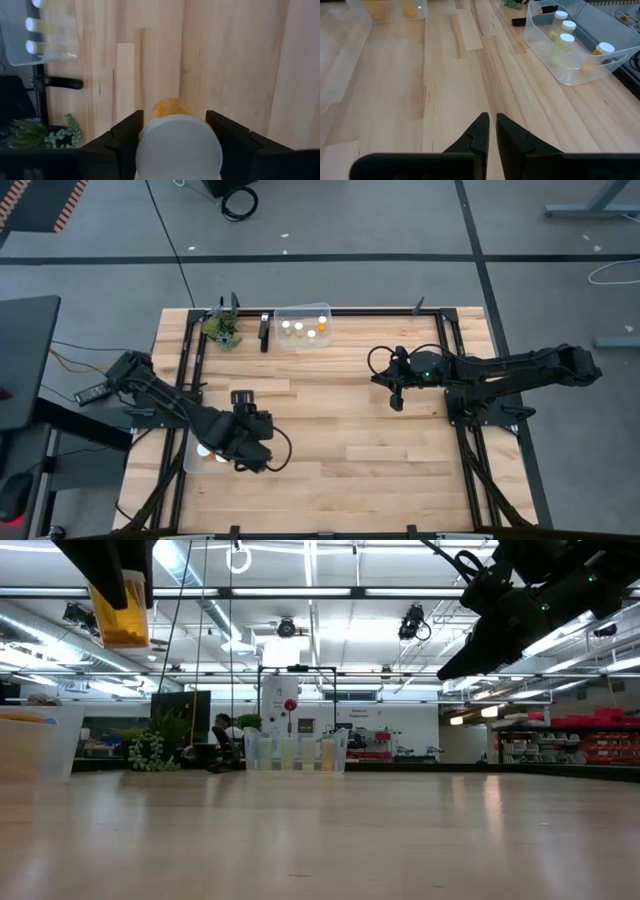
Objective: Pick and place medicine bottles into bin by pill shape (circle, oval)
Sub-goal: Put the big orange pill bottle into the bottom transparent bin
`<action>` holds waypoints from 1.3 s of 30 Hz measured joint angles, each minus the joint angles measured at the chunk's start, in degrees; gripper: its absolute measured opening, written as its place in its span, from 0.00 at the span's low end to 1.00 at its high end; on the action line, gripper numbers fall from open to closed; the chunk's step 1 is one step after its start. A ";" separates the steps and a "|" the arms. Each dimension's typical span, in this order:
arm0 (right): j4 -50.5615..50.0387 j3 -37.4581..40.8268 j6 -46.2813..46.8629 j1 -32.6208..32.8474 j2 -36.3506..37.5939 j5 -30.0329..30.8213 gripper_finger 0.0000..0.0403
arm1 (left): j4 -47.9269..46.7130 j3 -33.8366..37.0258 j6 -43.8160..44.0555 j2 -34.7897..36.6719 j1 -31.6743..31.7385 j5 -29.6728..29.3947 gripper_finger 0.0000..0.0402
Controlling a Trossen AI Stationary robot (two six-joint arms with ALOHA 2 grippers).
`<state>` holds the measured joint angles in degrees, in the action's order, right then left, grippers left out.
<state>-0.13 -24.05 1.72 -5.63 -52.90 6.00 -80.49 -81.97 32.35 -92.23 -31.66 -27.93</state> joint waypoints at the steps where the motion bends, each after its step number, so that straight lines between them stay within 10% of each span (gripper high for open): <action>1: 0.01 0.00 0.04 0.00 0.00 0.00 0.10 | -0.12 0.04 0.18 0.45 -0.48 -0.54 0.51; 39: 0.01 0.00 4.50 0.00 0.00 1.05 0.10 | 2.41 31.43 33.37 31.20 -11.41 8.88 0.55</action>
<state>-0.12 -24.05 6.22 -5.63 -52.90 7.05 -78.08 -50.55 65.72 -61.03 -43.06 -19.06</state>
